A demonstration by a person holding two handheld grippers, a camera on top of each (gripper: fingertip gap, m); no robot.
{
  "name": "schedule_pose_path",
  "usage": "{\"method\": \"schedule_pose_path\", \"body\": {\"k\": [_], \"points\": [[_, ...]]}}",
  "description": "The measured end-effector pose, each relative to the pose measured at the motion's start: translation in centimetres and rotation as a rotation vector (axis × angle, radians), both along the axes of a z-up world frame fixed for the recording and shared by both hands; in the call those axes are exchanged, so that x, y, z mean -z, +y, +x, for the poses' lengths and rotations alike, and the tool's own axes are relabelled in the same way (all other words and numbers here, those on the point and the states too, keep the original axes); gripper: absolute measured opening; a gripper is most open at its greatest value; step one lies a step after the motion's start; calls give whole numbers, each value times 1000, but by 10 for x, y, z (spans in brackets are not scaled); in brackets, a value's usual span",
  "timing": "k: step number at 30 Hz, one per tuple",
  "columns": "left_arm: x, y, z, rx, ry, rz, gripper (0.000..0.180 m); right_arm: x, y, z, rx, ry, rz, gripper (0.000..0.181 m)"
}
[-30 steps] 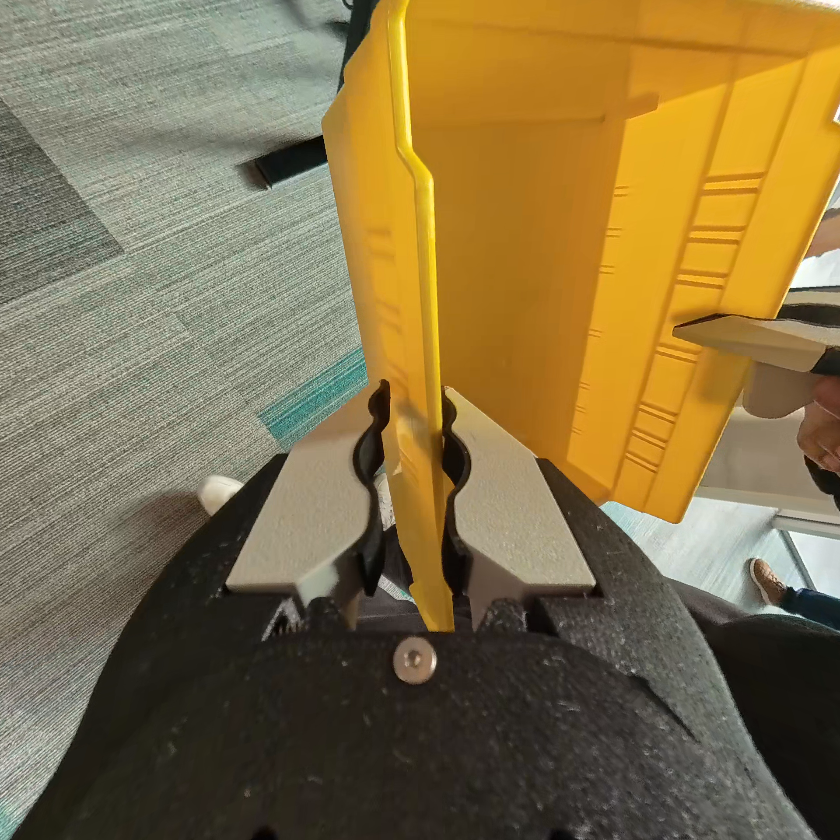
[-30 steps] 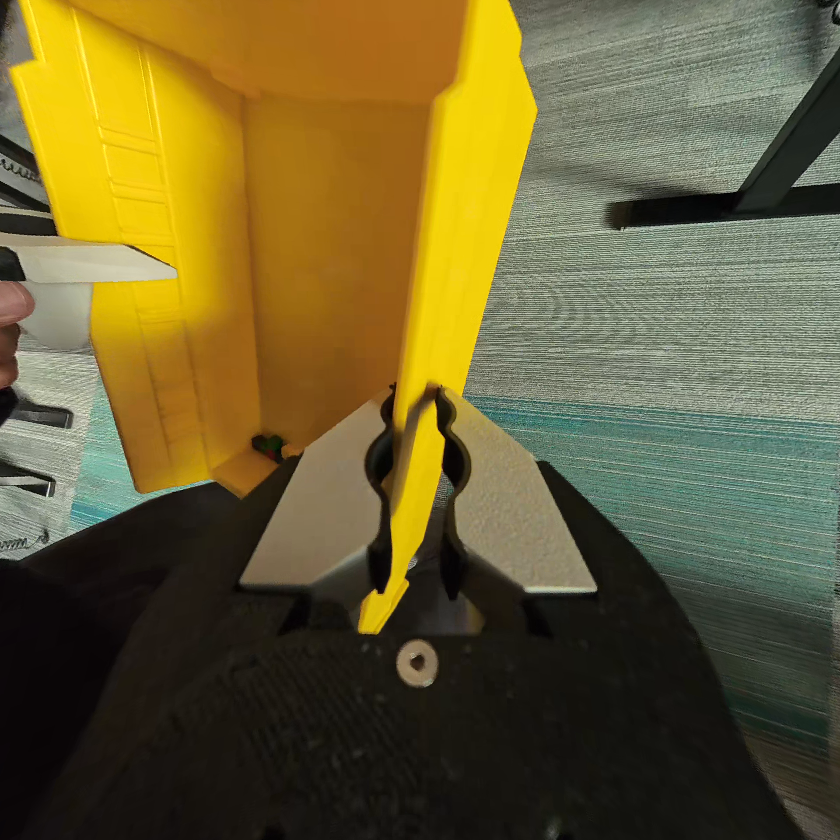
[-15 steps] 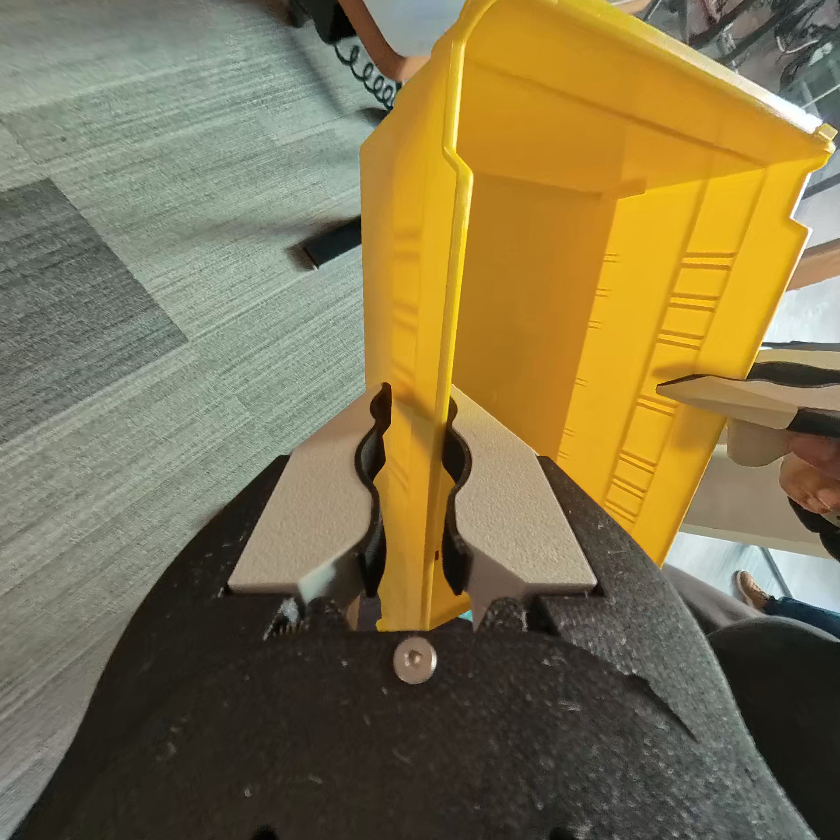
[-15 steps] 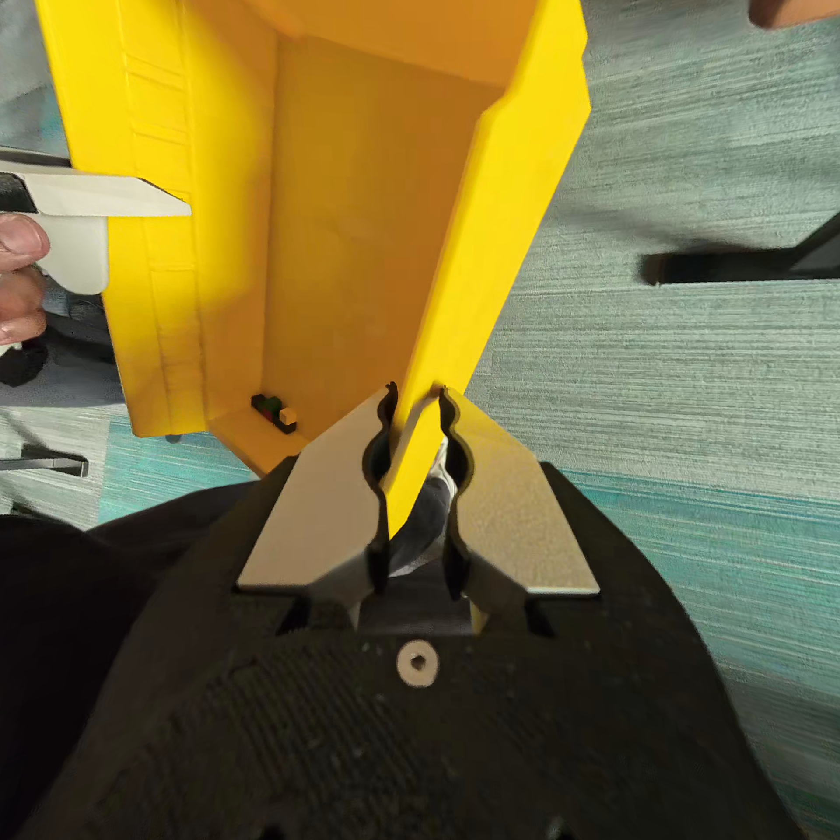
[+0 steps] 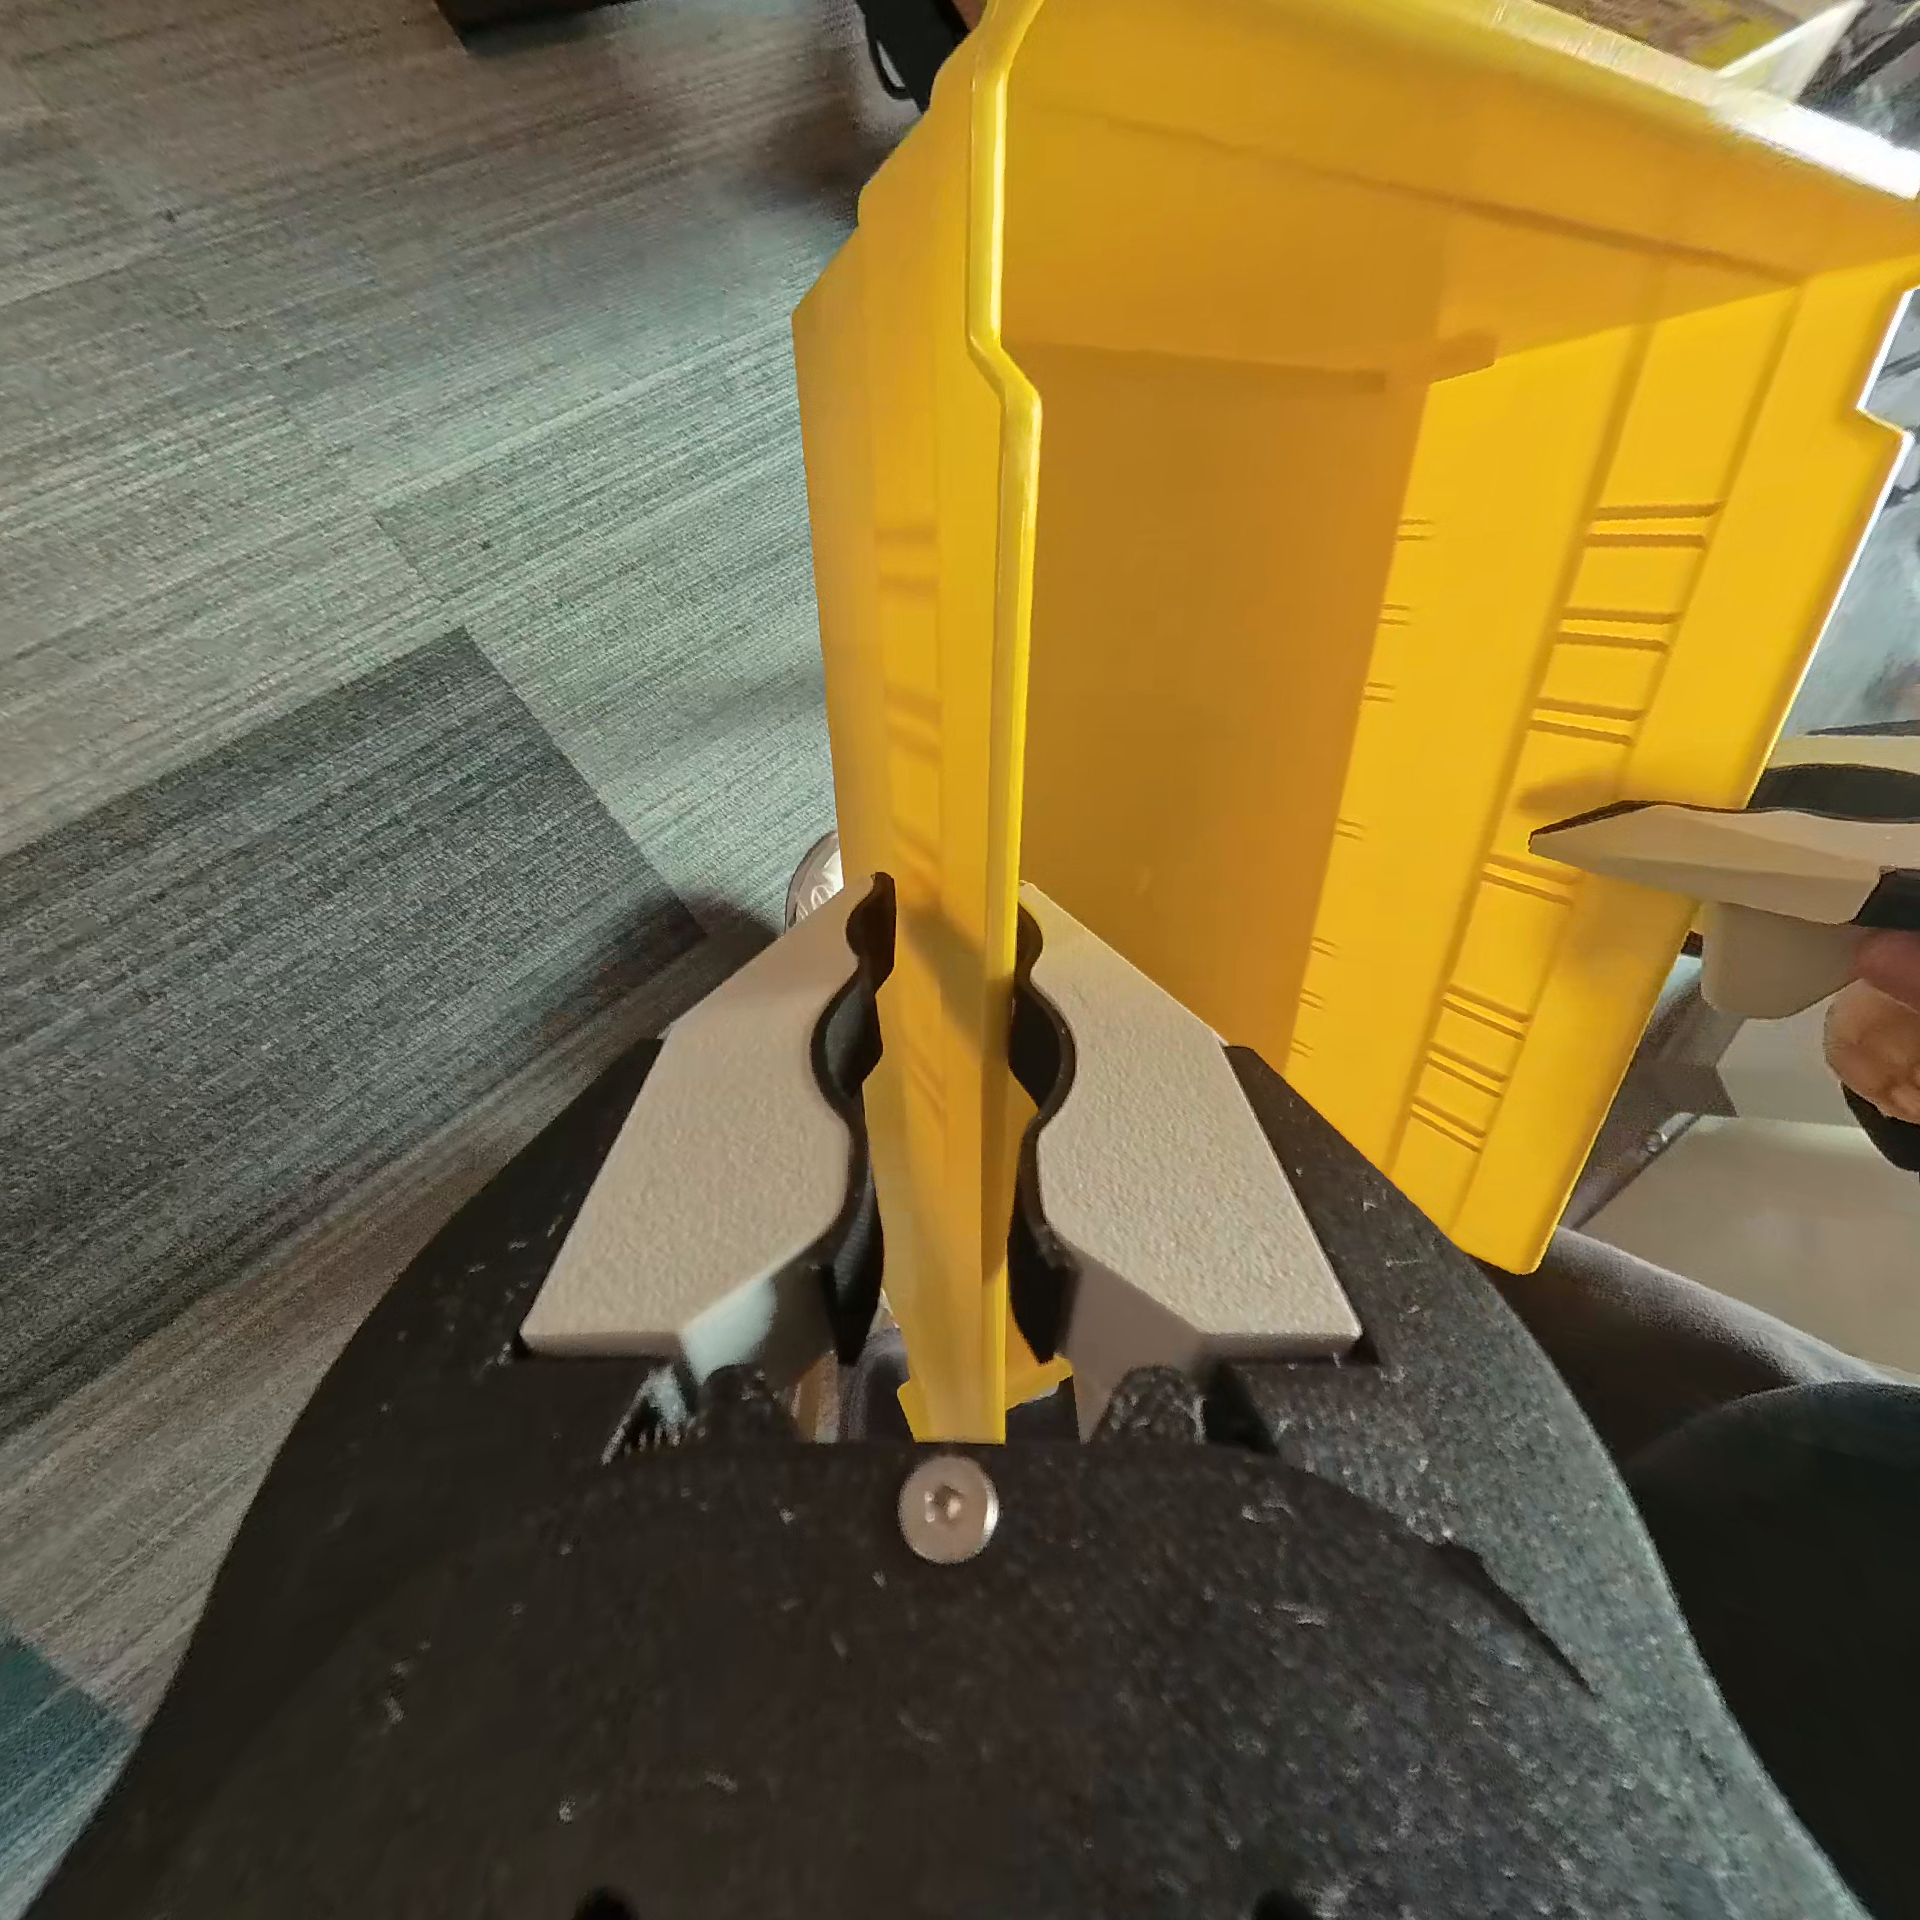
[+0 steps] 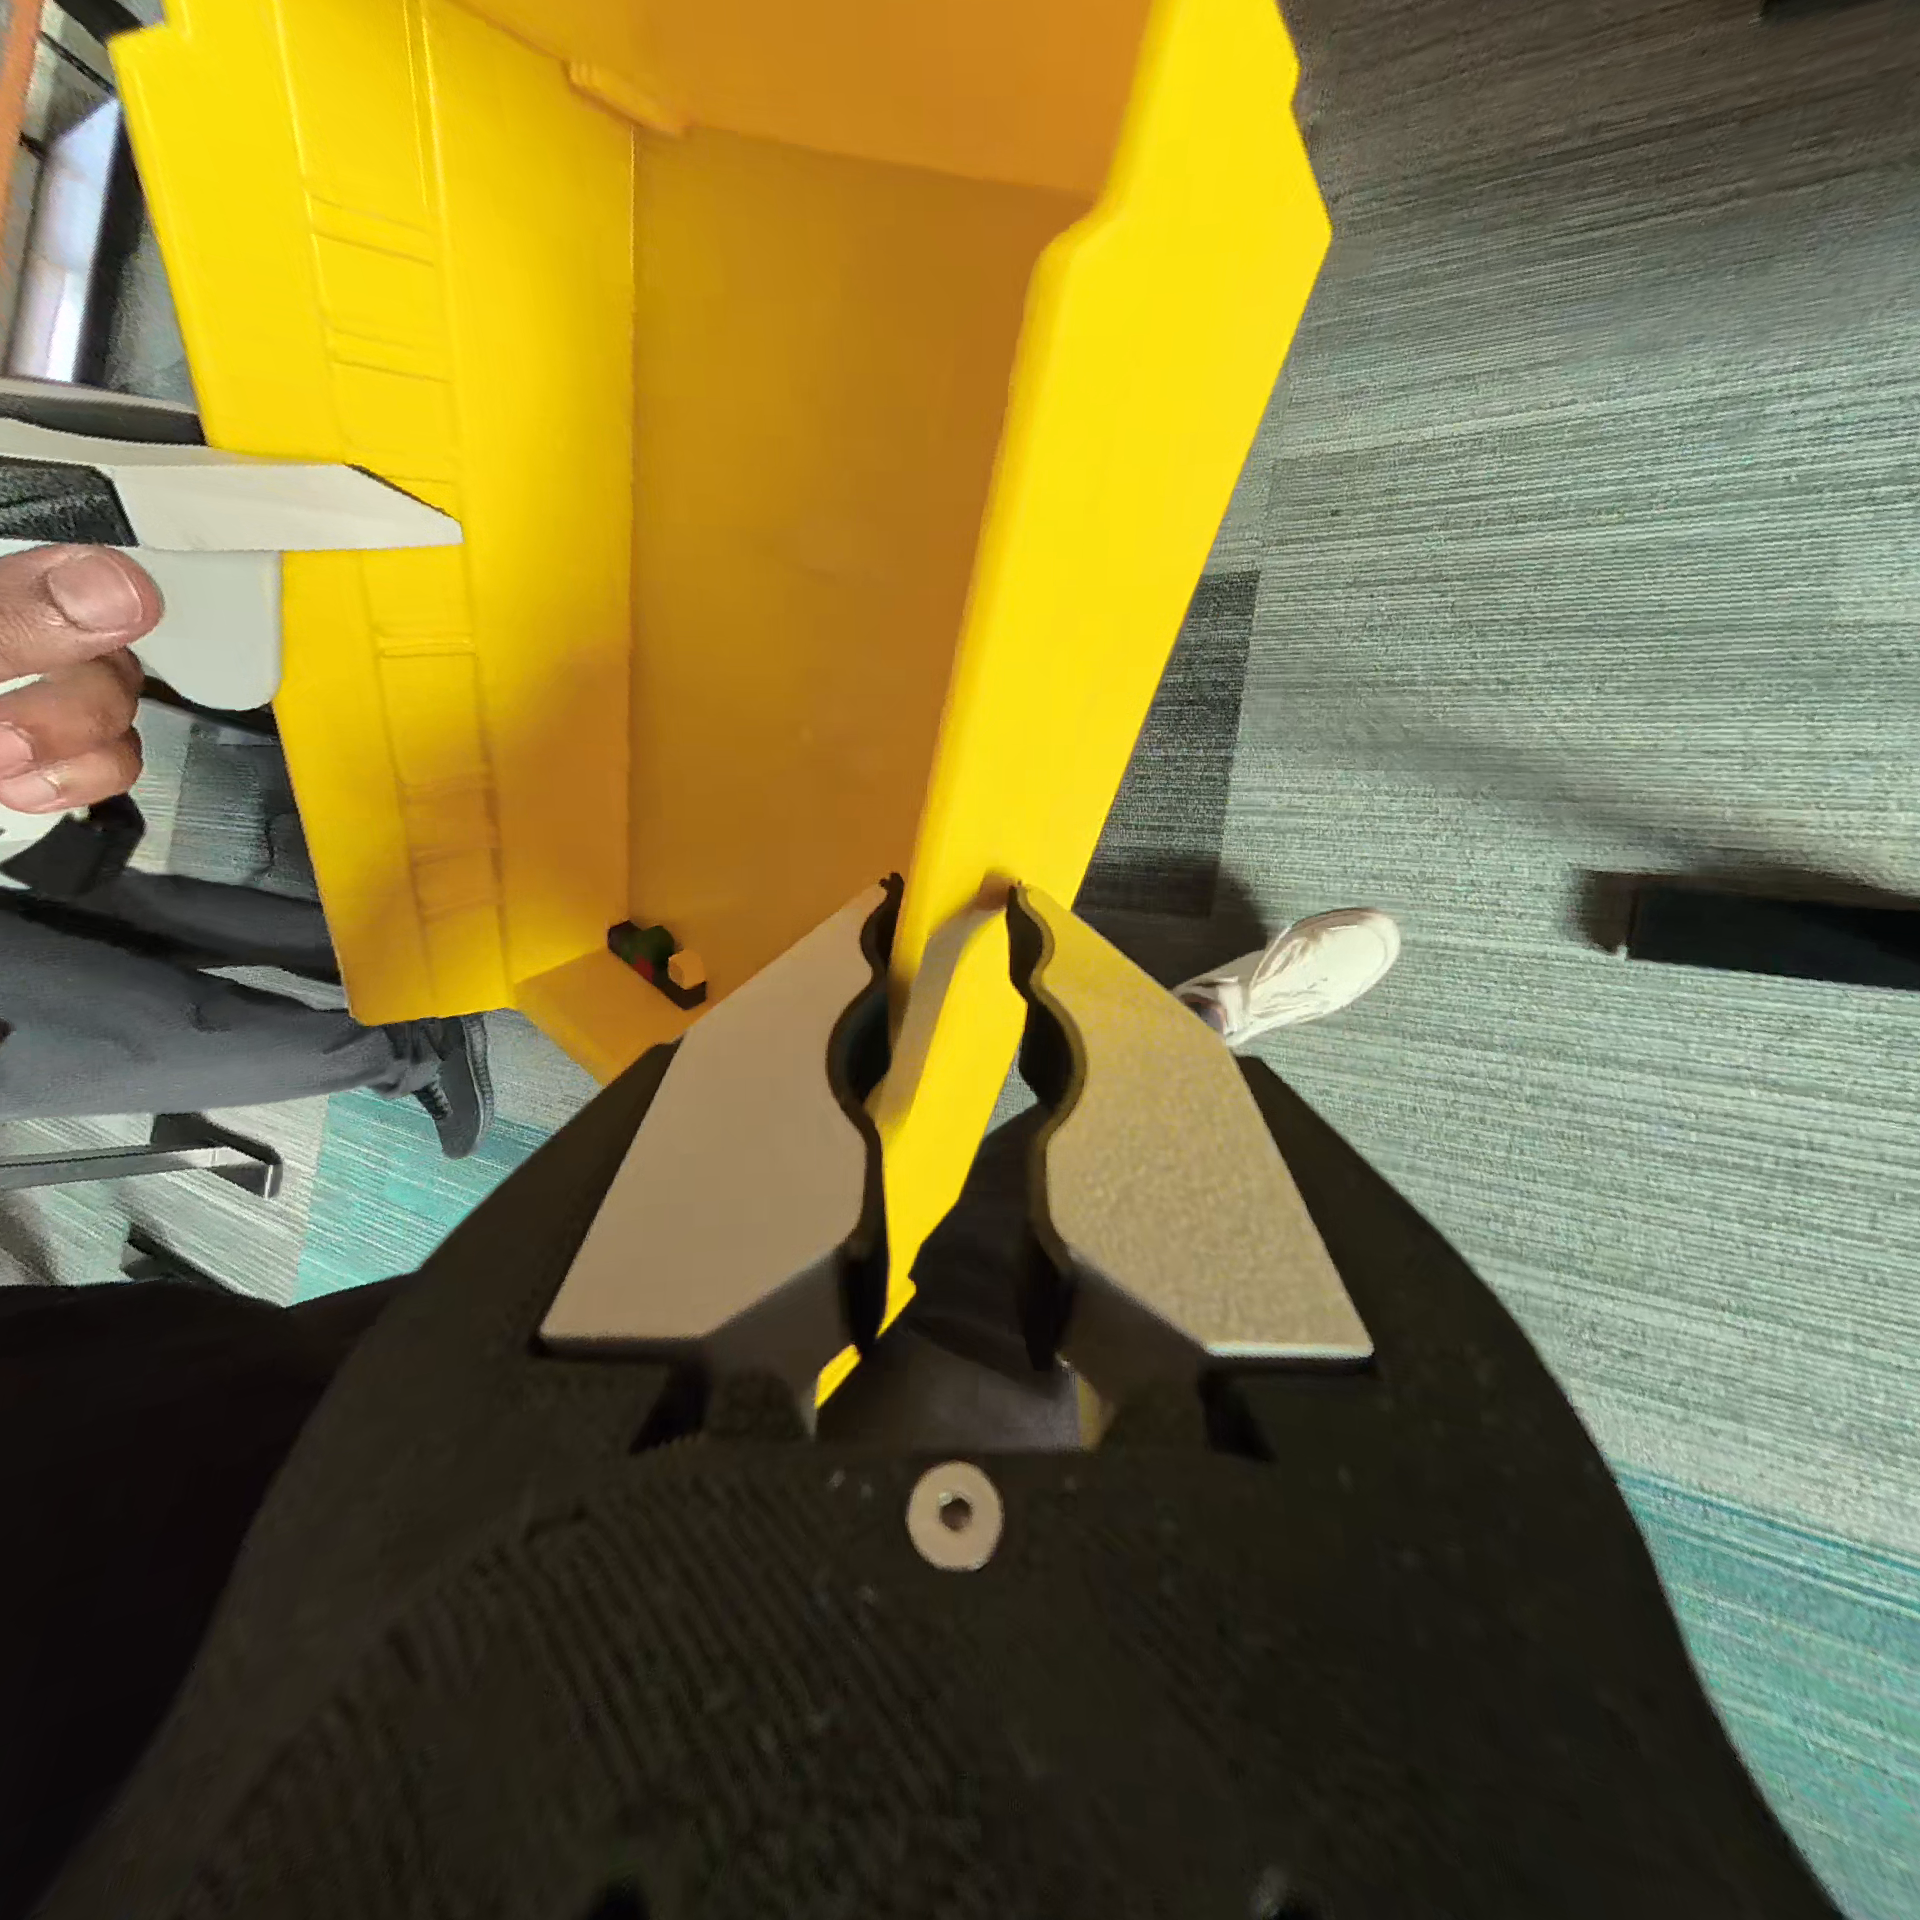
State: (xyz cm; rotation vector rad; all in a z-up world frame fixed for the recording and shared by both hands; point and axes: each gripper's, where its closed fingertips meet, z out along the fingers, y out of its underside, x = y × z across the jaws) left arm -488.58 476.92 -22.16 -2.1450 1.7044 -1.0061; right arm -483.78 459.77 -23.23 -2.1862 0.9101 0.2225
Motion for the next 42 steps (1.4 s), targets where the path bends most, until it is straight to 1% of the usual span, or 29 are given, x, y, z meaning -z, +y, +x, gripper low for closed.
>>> {"method": "schedule_pose_path", "body": {"k": [5, 8, 11, 16, 23, 27, 30, 37, 42], "points": [[22, 59, 115, 13, 66, 16, 13, 19, 58, 112, 7, -1, 8, 18], [19, 79, 203, 77, 66, 45, 11, 13, 72, 183, 57, -22, 3, 19], [9, 77, 299, 216, 37, 71, 10, 0, 67, 256, 176, -69, 1, 20], [-5, 45, 448, 509, -12, 107, 7, -21, 39, 353, 453, -123, -25, 21], [7, -9, 600, 938, -52, 76, 7, -12, 24, 433, 877, -108, -77, 22], [8, -15, 645, 1147, -2, 63, 7, -11, 47, 452, 1142, -33, -17, 23], [3, -15, 664, 1297, -2, 68, 7, -12, 71, 457, 1267, -5, 24, 24], [3, -13, 667, 1454, -5, 62, 6, -10, 112, 445, 1383, 31, -25, 25], [5, -15, 649, 1515, -7, 73, 5, -10, 122, 424, 1453, 25, -4, 25]]}}
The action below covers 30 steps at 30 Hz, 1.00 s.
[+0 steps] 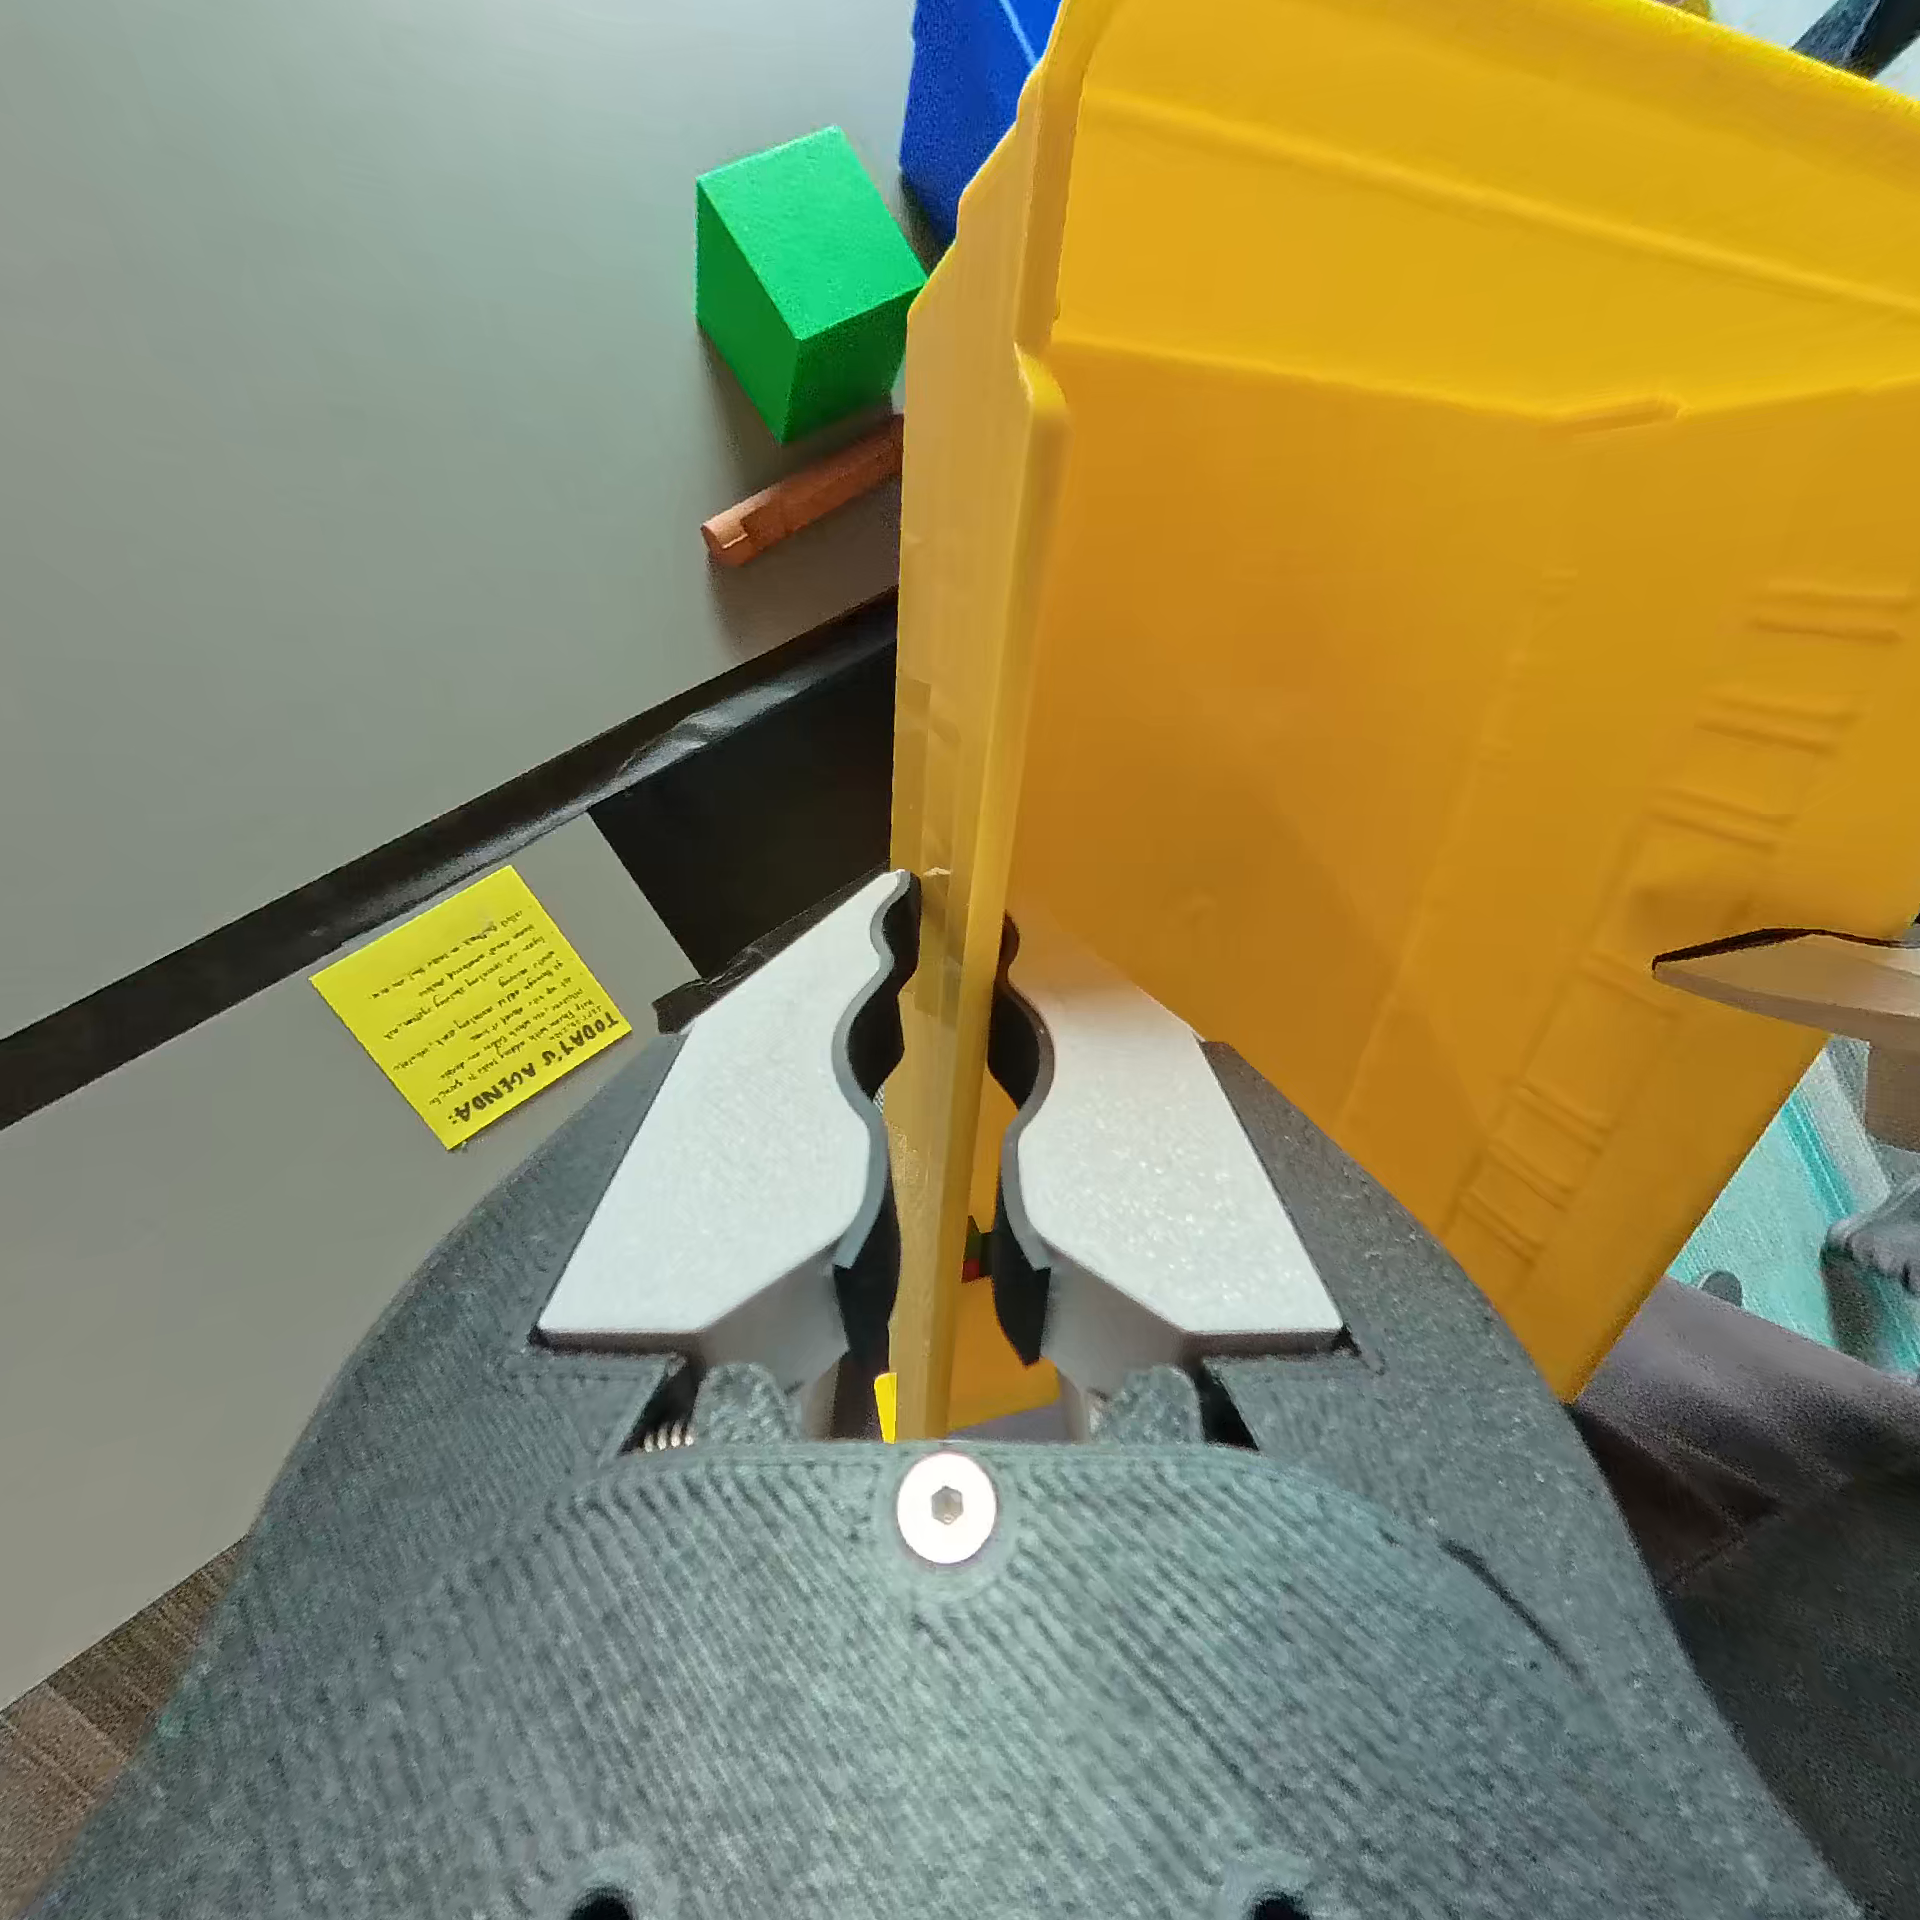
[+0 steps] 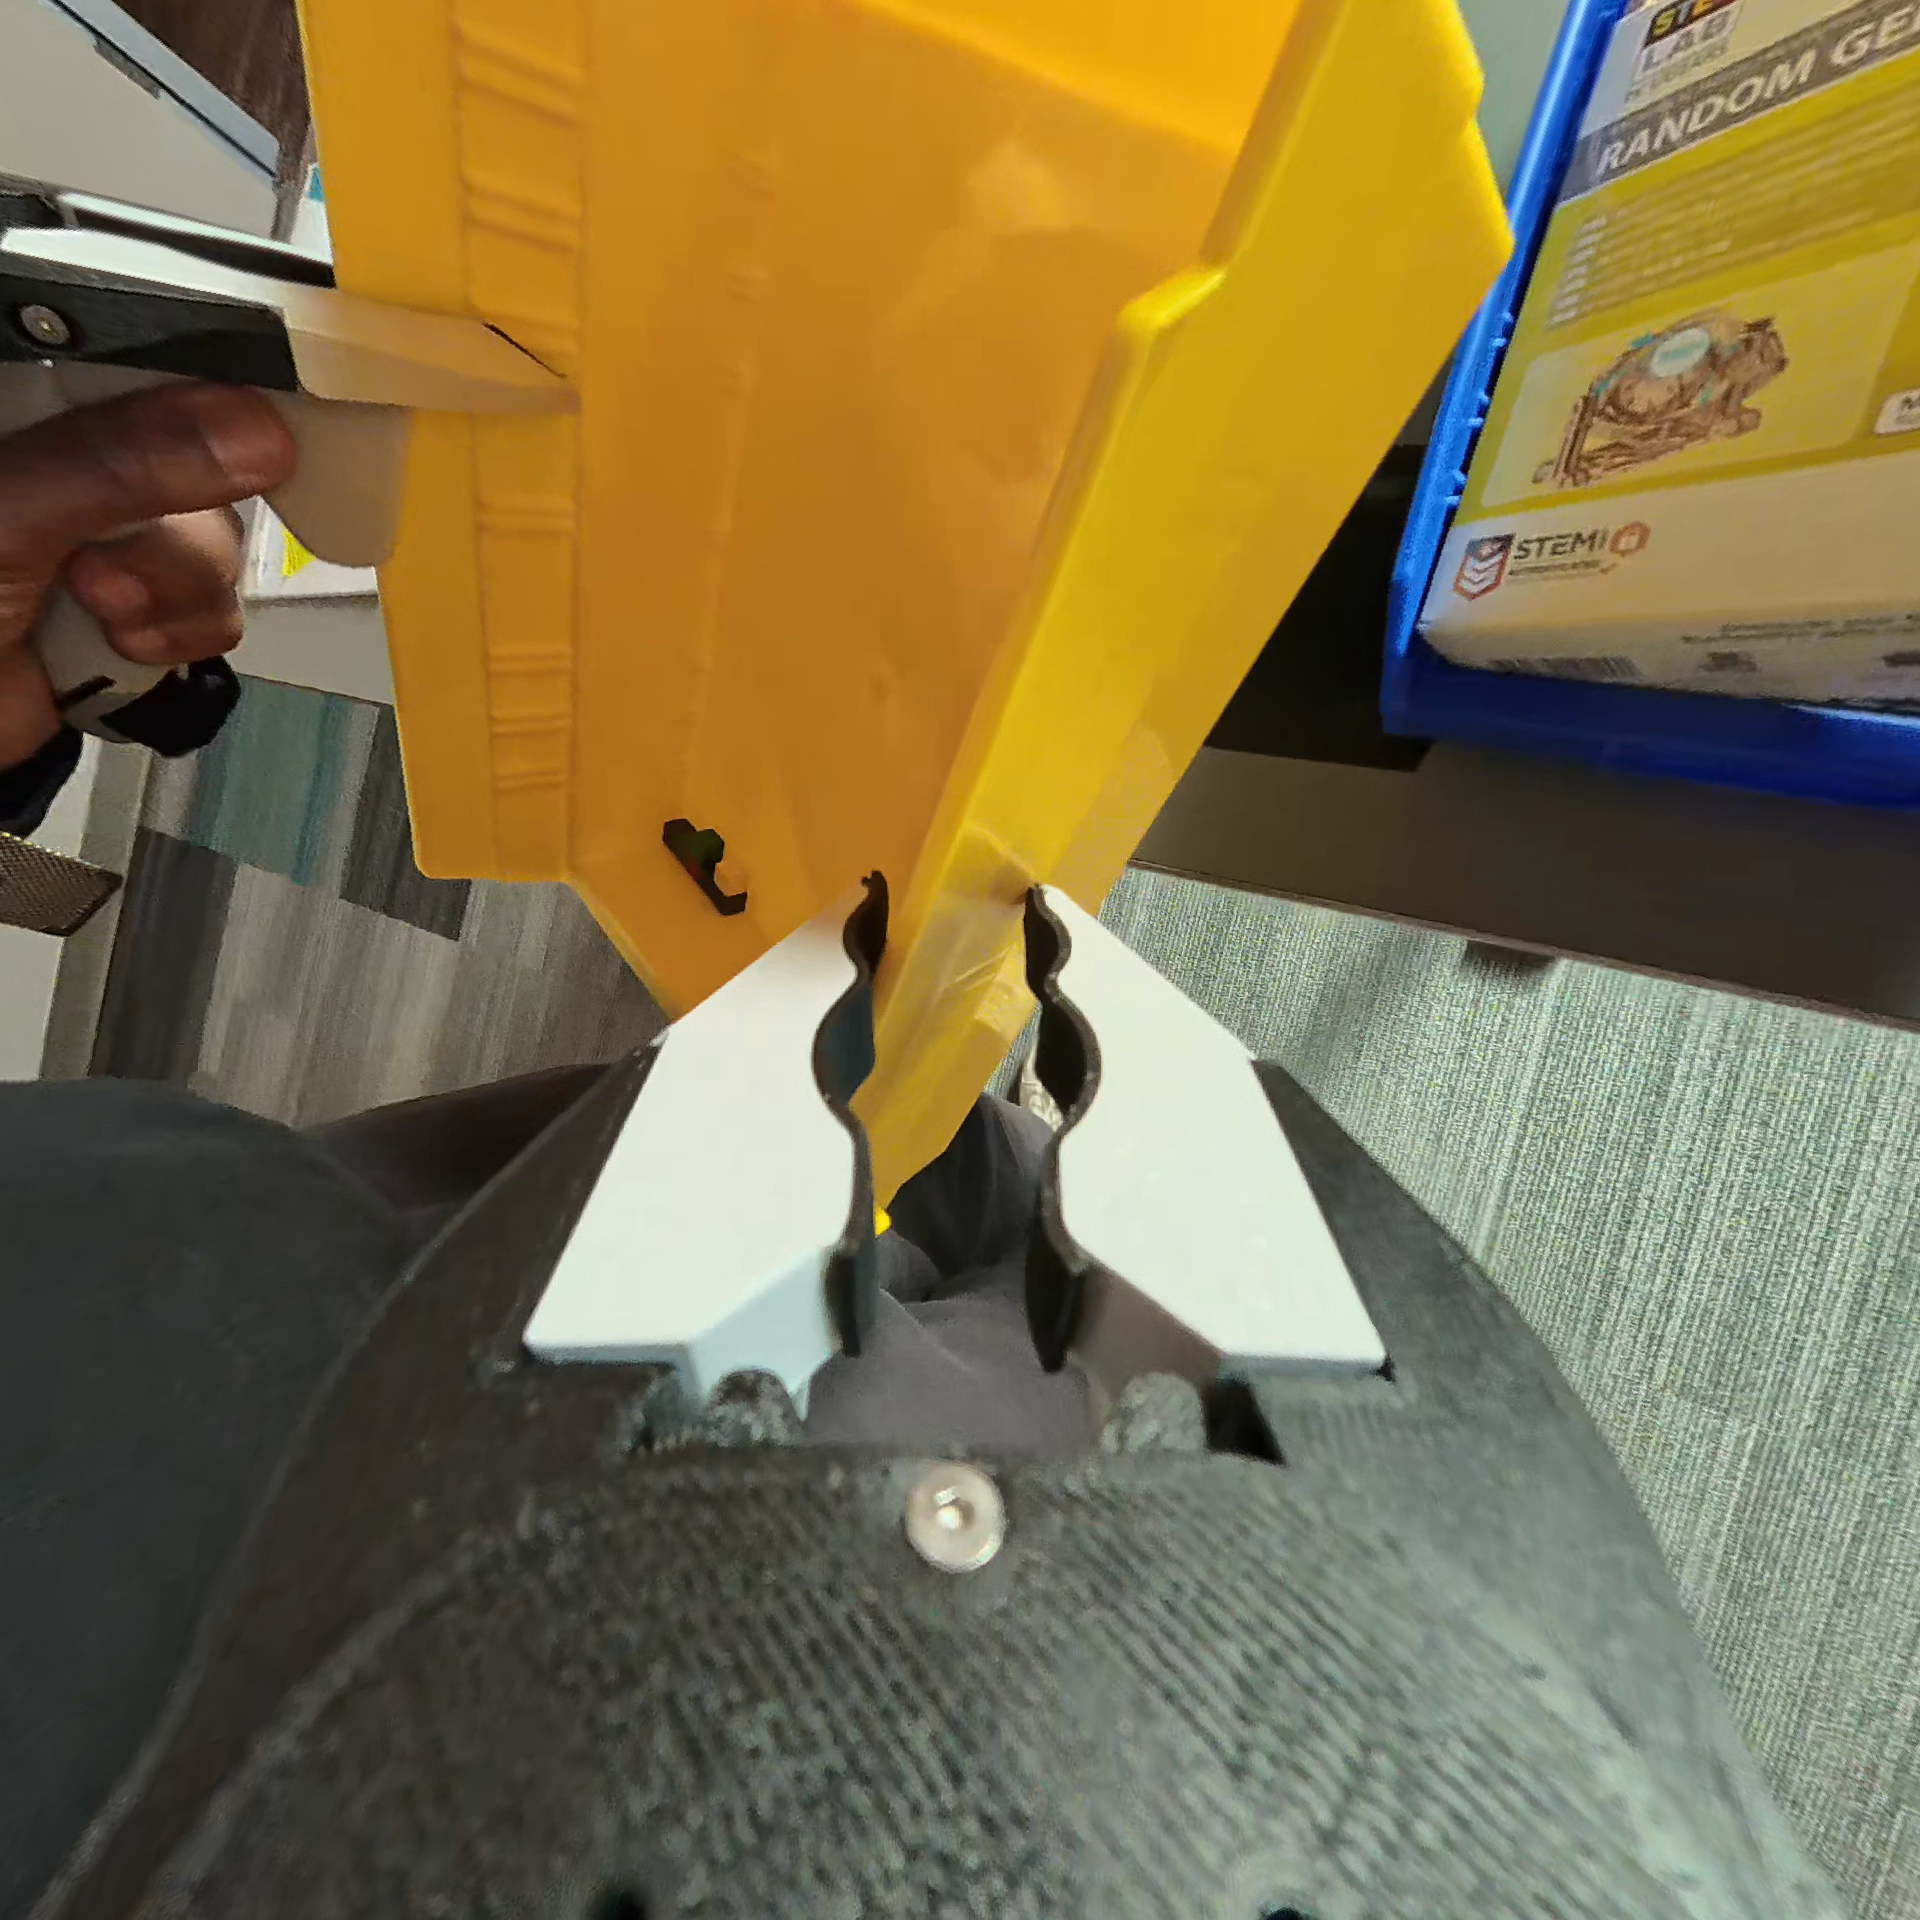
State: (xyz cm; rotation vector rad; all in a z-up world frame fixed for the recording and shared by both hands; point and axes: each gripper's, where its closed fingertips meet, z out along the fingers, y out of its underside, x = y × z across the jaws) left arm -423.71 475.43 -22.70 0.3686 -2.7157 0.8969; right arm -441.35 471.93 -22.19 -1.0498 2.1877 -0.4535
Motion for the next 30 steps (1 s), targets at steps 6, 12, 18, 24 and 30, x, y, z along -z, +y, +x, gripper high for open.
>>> {"method": "schedule_pose_path", "body": {"k": [6, 12, 18, 24, 30], "points": [[-2, 1, -18, -1, -25, 15, 5, -8, -14, -15, 26, -60, 30, 25], [-1, 10, -32, -70, -50, 41, 4, 1, -14, -25, -24, -63, 42, 25], [0, 19, -33, -122, -57, 64, 4, 2, -10, -26, -79, -73, 65, 25], [-8, 36, -8, -177, -73, 51, 4, -1, -4, 5, -145, -87, 60, 25], [-1, 56, 54, -213, -38, 21, 4, -2, 16, 67, -189, -50, 29, 26]]}}
